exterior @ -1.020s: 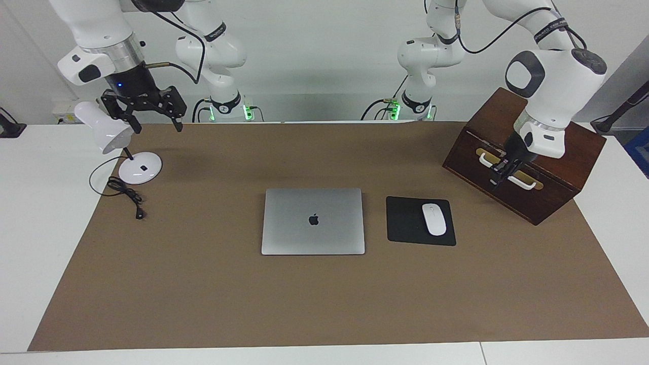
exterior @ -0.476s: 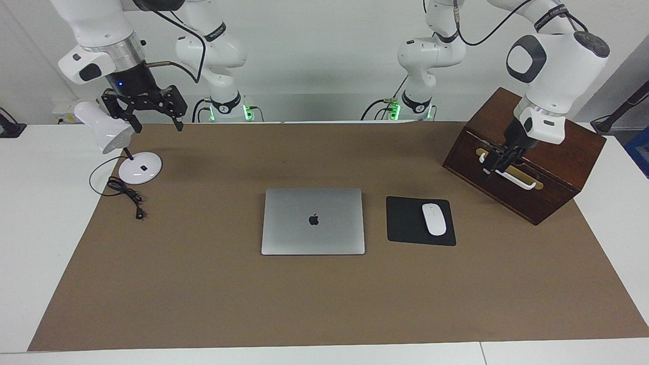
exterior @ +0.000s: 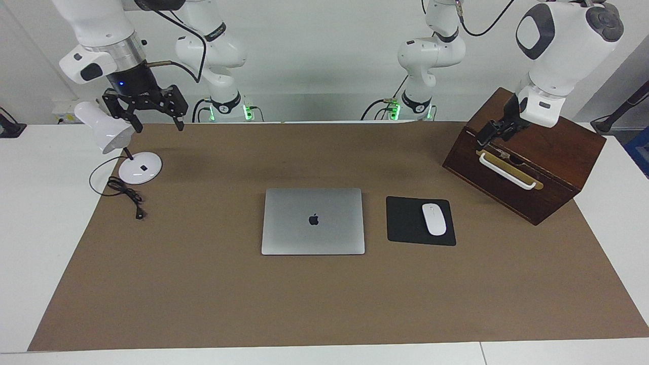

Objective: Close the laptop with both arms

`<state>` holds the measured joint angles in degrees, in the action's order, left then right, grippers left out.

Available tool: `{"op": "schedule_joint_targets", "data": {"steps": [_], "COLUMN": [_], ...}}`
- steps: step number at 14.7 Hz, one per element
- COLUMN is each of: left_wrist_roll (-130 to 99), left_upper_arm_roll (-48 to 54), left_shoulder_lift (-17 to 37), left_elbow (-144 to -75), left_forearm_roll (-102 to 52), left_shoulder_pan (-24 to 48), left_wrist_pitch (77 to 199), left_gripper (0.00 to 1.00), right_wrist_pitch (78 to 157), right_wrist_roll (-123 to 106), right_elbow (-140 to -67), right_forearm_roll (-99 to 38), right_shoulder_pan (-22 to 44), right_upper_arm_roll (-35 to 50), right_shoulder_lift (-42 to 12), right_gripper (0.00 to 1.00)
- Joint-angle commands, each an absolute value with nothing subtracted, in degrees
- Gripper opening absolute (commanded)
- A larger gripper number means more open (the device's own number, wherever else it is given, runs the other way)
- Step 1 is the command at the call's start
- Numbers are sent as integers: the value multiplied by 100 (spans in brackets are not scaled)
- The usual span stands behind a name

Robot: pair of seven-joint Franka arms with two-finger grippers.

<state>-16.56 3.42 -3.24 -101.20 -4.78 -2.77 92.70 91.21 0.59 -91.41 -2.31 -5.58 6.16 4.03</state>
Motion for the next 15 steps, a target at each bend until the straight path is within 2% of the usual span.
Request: {"op": "schedule_joint_targets", "data": {"steps": [1, 4, 7, 15], "left_wrist_roll": [-1450, -1450, -1433, -1301], "left_upper_arm_roll": [422, 658, 905, 835], "left_shoulder_lift": [-220, 17, -35, 35], "left_elbow": [-9888, -9126, -9394, -9343], "left_forearm_roll": [-264, -19, 53, 0], "left_shoulder_pan": [-352, -439, -518, -615], "left_wrist_pitch": [9167, 8800, 9209, 9764], "left_gripper": [100, 100, 100, 100], "right_wrist_pitch": [9194, 9185, 9193, 9158], "right_wrist_roll": [-70, -62, -44, -79], "right_elbow": [-9281, -9281, -9281, -9316], "right_forearm_roll": [-396, -396, -396, -299], "right_shoulder_pan": [-606, -615, -615, -668], "right_upper_arm_roll": [633, 624, 642, 633], "right_shoulder_lift": [536, 536, 545, 580], "right_gripper": [100, 100, 100, 100]}}
